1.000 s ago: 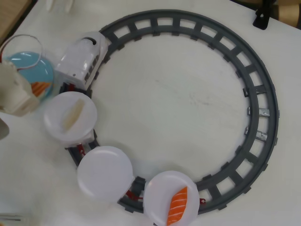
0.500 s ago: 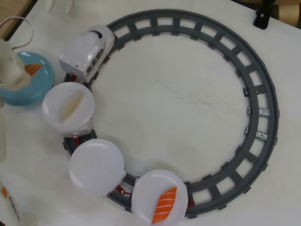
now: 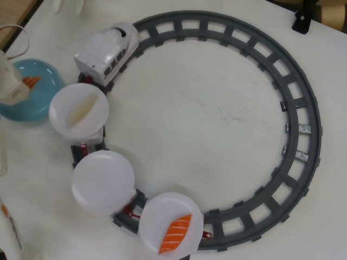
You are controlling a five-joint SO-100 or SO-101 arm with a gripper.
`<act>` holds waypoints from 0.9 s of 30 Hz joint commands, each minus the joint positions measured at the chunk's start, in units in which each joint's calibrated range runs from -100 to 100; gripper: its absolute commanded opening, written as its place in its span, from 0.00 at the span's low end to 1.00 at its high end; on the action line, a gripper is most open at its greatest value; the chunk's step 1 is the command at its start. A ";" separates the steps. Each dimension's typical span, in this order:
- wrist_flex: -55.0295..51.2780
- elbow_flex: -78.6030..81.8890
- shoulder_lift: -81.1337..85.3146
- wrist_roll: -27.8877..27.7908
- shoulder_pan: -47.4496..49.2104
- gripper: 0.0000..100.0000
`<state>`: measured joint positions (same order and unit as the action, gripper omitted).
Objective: Pick up the sushi from the Shinkansen and put it on the blue dish
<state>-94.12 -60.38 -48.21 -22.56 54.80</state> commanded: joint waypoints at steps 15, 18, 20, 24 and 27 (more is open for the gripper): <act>6.35 -3.01 -3.35 0.90 -0.49 0.12; 6.18 -2.47 -3.60 0.96 -0.49 0.17; 6.01 -2.83 -4.34 0.96 -0.49 0.18; 5.75 -2.56 -4.92 2.05 -0.49 0.21; 2.02 -4.63 -4.01 2.37 -0.31 0.23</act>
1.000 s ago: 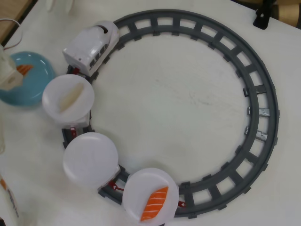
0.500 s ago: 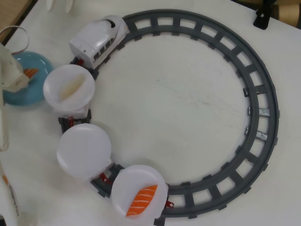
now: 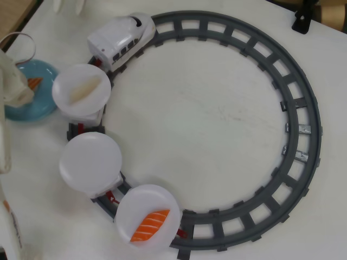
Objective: Pick up the sushi from the Shinkansen and put it on the blue dish
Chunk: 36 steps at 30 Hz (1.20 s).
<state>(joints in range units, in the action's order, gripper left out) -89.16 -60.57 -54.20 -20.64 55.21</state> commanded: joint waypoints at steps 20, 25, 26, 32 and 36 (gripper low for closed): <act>-9.74 27.74 51.58 5.89 3.06 0.23; 0.03 52.09 72.90 8.98 6.94 0.22; 3.00 57.50 76.97 10.34 7.91 0.22; 19.56 87.26 98.29 17.50 13.36 0.22; 22.88 100.15 108.32 18.55 18.03 0.22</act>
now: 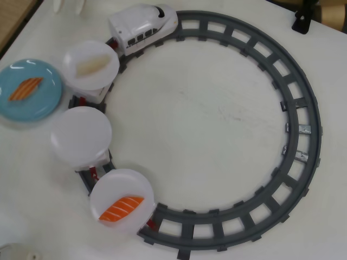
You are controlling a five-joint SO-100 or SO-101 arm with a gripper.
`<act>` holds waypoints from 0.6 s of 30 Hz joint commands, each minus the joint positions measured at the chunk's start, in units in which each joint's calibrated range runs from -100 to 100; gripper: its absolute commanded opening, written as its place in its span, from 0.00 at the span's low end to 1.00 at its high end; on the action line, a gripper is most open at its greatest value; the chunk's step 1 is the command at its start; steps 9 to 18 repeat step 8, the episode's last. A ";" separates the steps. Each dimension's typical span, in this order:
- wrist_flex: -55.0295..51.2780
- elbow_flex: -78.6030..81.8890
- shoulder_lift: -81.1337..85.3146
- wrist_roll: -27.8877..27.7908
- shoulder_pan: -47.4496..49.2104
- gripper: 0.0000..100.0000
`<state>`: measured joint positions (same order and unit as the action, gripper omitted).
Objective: Pick up the sushi from the Shinkansen and put it on the blue dish
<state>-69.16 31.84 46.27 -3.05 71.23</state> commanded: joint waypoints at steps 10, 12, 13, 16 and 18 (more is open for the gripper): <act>7.55 27.13 20.05 0.96 2.80 0.22; 7.55 27.13 20.05 0.96 2.80 0.22; 7.55 27.13 20.05 0.96 2.80 0.22; 7.55 27.13 20.05 0.96 2.80 0.22; 7.55 27.13 20.05 0.96 2.80 0.22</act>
